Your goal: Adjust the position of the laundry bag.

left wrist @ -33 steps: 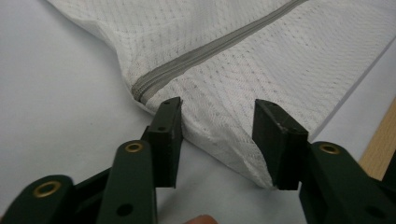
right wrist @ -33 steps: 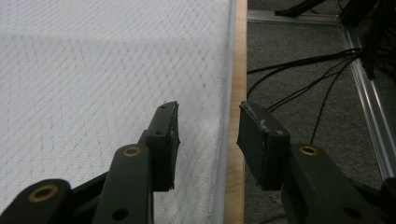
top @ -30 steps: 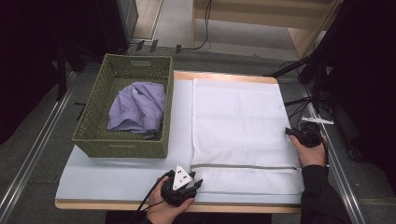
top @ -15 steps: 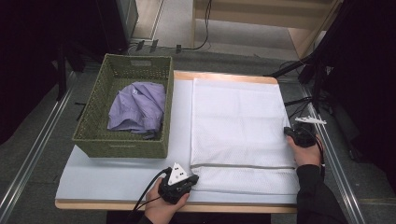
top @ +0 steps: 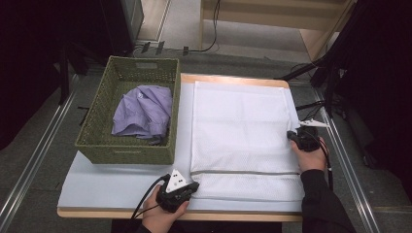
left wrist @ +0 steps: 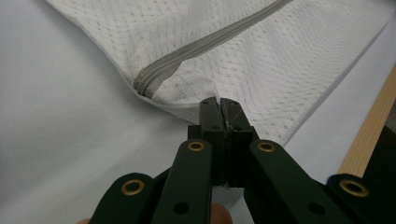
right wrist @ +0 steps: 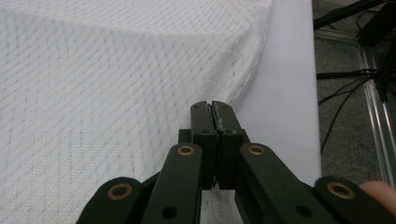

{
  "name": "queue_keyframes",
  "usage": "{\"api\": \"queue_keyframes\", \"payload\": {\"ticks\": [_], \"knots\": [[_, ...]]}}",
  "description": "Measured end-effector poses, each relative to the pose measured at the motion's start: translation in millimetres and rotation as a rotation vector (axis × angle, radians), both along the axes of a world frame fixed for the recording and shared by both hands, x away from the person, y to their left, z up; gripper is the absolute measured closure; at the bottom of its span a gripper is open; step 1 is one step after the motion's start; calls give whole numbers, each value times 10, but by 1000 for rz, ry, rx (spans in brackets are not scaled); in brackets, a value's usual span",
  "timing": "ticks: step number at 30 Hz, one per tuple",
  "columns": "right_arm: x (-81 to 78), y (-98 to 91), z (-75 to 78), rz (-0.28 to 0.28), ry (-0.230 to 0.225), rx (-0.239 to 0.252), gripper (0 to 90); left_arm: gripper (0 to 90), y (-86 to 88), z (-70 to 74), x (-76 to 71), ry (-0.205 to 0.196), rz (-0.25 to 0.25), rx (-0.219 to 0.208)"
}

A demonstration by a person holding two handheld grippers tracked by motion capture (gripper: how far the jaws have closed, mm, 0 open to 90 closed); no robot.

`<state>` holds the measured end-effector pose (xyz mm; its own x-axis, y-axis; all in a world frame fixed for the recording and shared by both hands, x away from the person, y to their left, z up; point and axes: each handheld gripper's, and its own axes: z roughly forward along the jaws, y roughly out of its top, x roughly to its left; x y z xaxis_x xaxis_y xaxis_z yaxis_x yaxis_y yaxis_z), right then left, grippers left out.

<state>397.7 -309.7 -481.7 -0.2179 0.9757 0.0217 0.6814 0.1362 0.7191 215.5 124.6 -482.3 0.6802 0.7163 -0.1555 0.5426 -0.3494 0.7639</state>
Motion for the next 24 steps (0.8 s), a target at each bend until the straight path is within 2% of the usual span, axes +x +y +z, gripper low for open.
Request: {"api": "queue_keyframes", "payload": {"ticks": [8, 24], "knots": [[14, 145, 2, 17, -5, 22, 900, 900, 93, 8, -21, 1, 16, 4], [41, 296, -3, 32, -6, 51, 900, 900, 258, 19, -4, 9, 64, -3]]}}
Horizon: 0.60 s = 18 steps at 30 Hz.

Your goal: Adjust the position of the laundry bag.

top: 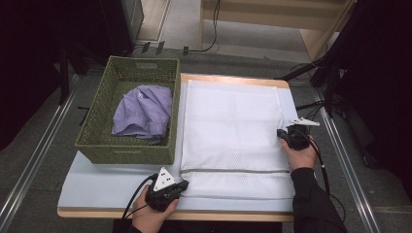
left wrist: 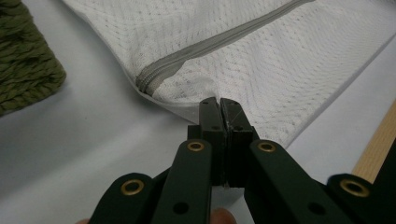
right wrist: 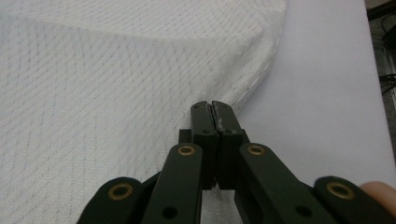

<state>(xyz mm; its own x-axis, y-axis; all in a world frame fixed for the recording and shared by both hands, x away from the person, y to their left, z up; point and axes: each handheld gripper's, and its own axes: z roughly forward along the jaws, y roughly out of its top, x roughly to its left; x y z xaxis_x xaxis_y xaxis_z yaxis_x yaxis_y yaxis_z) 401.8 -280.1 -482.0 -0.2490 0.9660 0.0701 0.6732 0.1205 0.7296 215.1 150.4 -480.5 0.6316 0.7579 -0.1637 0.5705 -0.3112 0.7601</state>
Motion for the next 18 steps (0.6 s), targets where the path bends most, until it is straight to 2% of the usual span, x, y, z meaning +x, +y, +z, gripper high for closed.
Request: {"api": "queue_keyframes", "payload": {"ticks": [10, 11, 13, 15, 16, 17, 18], "knots": [[11, 38, 0, 7, -8, -1, 900, 900, 37, 1, 2, 0, 6, -1], [5, 32, 8, 5, -8, -3, 879, 900, 38, 1, 3, -1, 7, -2], [-18, 14, 38, -1, -25, -3, 782, 900, 44, 2, 7, -2, 5, 2], [-44, -18, 83, 5, -41, 33, 669, 898, 53, 8, 7, -5, 13, -1], [-66, -35, 115, 8, -48, 49, 616, 867, 53, 8, 7, -5, 13, -1], [-98, -53, 157, 4, -54, 59, 566, 770, 78, 21, 13, -21, 34, -26], [-128, -73, 189, 8, -60, 69, 539, 715, 88, 31, 14, -26, 34, -35]]}}
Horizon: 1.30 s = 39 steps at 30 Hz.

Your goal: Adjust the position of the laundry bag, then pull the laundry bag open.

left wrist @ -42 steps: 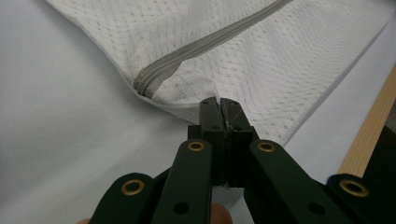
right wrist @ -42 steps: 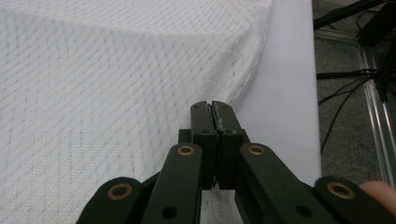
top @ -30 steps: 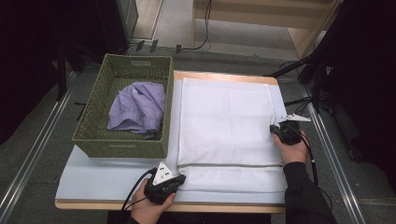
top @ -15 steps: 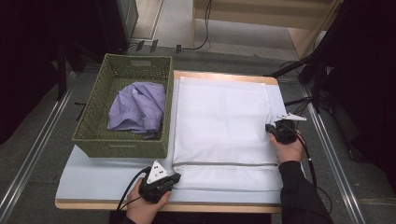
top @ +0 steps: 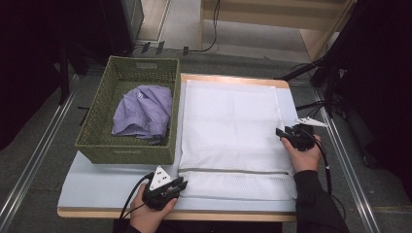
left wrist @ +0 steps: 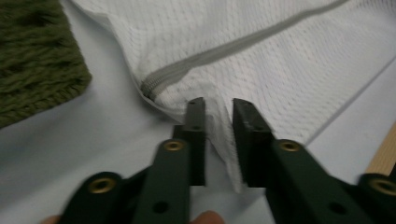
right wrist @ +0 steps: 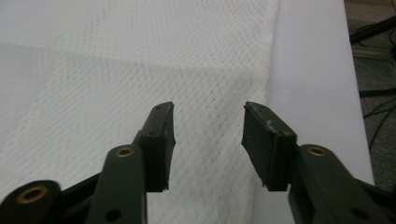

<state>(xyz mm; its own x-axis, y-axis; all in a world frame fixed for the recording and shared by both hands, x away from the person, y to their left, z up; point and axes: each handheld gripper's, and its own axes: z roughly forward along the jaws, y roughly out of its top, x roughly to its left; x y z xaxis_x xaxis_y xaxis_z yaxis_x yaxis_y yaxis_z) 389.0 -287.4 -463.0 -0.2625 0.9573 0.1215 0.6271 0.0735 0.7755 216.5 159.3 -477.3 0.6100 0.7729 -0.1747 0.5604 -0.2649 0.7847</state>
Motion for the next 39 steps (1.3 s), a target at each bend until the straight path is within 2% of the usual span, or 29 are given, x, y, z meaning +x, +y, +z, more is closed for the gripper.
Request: {"api": "queue_keyframes", "payload": {"ticks": [1, 2, 3, 5, 7, 9, 11, 12, 13, 14, 16, 21, 24, 28, 32, 37, 39], "knots": [[-26, -19, 25, 5, -4, 8, 508, 645, 13, 13, -2, -17, -1, -6], [-26, -19, 25, 5, -4, 8, 508, 582, 13, 13, -2, -17, -1, -6], [-123, -74, 89, 12, -14, 17, 461, 542, 25, 35, -8, -31, -10, -24], [-237, -117, 137, 21, -29, 10, 434, 451, 19, 62, -16, -46, -17, -32], [-345, -150, 173, 16, -37, -5, 409, 409, -3, 90, -23, -56, -35, -48], [-479, -197, 213, 14, -48, 3, 381, 366, -13, 99, -24, -60, -38, -50], [-620, -240, 239, -2, -69, 15, 372, 355, -55, 139, -20, -71, -57, -63], [-620, -240, 239, -2, -69, 15, 372, 355, -55, 139, -20, -71, -57, -63], [-689, -257, 246, -9, -78, 20, 371, 355, -82, 151, -11, -71, -64, -64], [-855, -275, 246, -34, -111, 14, 379, 356, -128, 166, 7, -72, -76, -62], [-999, -285, 226, -45, -126, 26, 406, 352, -188, 191, 20, -72, -93, -63], [-1298, -268, 191, -18, -135, 27, 478, 343, -323, 269, 48, -83, -116, -71], [-1438, -270, 176, -7, -135, 48, 520, 345, -382, 294, 66, -85, -116, -69], [-1538, -280, 166, 1, -124, 64, 539, 351, -475, 313, 94, -78, -124, -75], [-1618, -307, 125, 16, -103, 87, 557, 355, -609, 331, 109, -76, -144, -62], [-1708, -344, 57, 24, -88, 79, 570, 361, -772, 317, 128, -70, -168, -55], [-1724, -364, 23, 32, -67, 99, 584, 364, -838, 302, 141, -64, -174, -51]]}}
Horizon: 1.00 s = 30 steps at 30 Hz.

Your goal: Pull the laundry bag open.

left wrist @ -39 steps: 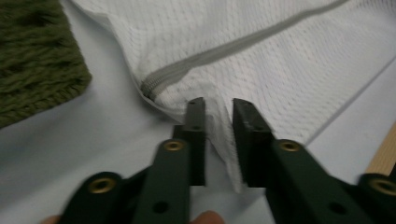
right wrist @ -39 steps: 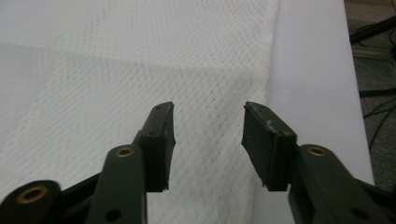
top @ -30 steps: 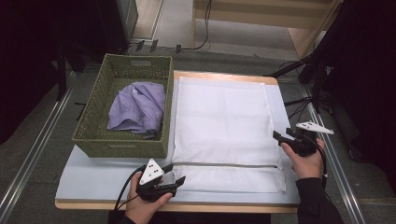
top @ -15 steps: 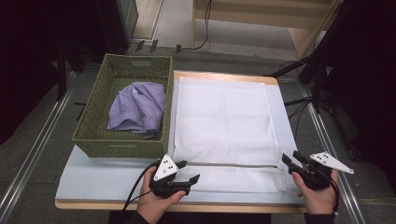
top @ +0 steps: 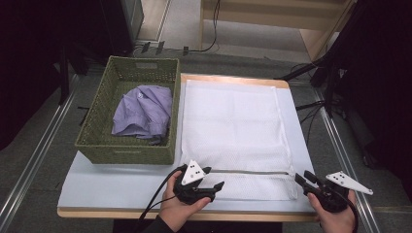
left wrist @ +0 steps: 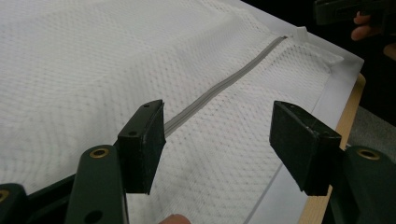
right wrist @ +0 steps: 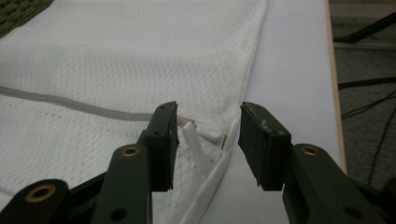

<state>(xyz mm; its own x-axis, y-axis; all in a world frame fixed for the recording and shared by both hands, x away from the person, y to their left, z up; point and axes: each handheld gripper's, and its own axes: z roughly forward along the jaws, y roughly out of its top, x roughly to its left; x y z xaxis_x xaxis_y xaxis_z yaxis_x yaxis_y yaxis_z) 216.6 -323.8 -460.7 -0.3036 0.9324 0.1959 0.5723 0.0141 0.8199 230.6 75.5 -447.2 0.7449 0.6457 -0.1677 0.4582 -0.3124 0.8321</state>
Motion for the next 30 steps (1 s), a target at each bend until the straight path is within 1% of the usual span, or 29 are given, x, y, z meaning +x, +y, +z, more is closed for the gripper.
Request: {"api": "queue_keyframes", "payload": {"ticks": [3, 5, 6, 7, 8, 9, 10, 11, 12, 13, 14, 15, 17, 18, 19, 20, 21, 23, 25, 27, 29, 30], "knots": [[-15, -6, -41, -2, 16, 21, 583, 369, -95, -16, 24, 9, -8, 4], [-21, 11, -61, 2, 27, 15, 568, 375, -161, -19, 43, 14, -15, 7], [-22, 22, -69, 1, 34, 10, 556, 381, -161, -19, 43, 14, -15, 7], [-21, 38, -81, -4, 44, 9, 538, 389, -234, -17, 61, 19, -16, 17], [-17, 43, -88, -5, 50, 7, 522, 395, -282, -18, 75, 23, -23, 15], [-15, 56, -101, -20, 58, 2, 521, 402, -308, -19, 84, 25, -28, 15], [-11, 58, -111, -25, 58, 0, 521, 410, -352, -22, 97, 26, -32, 13], [-7, 62, -124, -31, 67, 3, 519, 418, -377, -21, 104, 30, -31, 16], [-6, 68, -129, -34, 73, 6, 516, 427, -414, -27, 119, 32, -36, 9], [-6, 68, -129, -34, 73, 6, 516, 437, -414, -27, 119, 32, -36, 9], [-5, 88, -150, -34, 87, 2, 509, 450, -467, -37, 135, 38, -37, -2], [-5, 105, -161, -35, 96, -7, 510, 463, -484, -41, 142, 37, -39, -2], [-2, 135, -184, -36, 100, -25, 503, 489, -522, -56, 160, 40, -46, -6], [-2, 135, -184, -36, 100, -25, 503, 501, -522, -56, 160, 40, -46, -6], [2, 156, -211, -28, 113, -21, 523, 515, -545, -61, 167, 40, -45, 2], [9, 153, -222, -20, 113, -17, 530, 524, -556, -67, 173, 38, -42, -3], [6, 153, -228, -24, 115, -10, 536, 531, -561, -69, 178, 39, -43, -5], [0, 156, -230, -36, 114, -18, 536, 537, -570, -73, 185, 40, -42, -5], [3, 165, -235, -43, 128, -23, 502, 538, -605, -79, 205, 45, -47, 0], [10, 174, -250, -41, 147, -16, 473, 539, -644, -76, 215, 48, -50, 1], [4, 188, -256, -45, 142, -19, 467, 539, -668, -77, 219, 48, -53, -4], [5, 206, -253, -56, 143, -22, 461, 540, -713, -72, 229, 49, -59, 3]]}}
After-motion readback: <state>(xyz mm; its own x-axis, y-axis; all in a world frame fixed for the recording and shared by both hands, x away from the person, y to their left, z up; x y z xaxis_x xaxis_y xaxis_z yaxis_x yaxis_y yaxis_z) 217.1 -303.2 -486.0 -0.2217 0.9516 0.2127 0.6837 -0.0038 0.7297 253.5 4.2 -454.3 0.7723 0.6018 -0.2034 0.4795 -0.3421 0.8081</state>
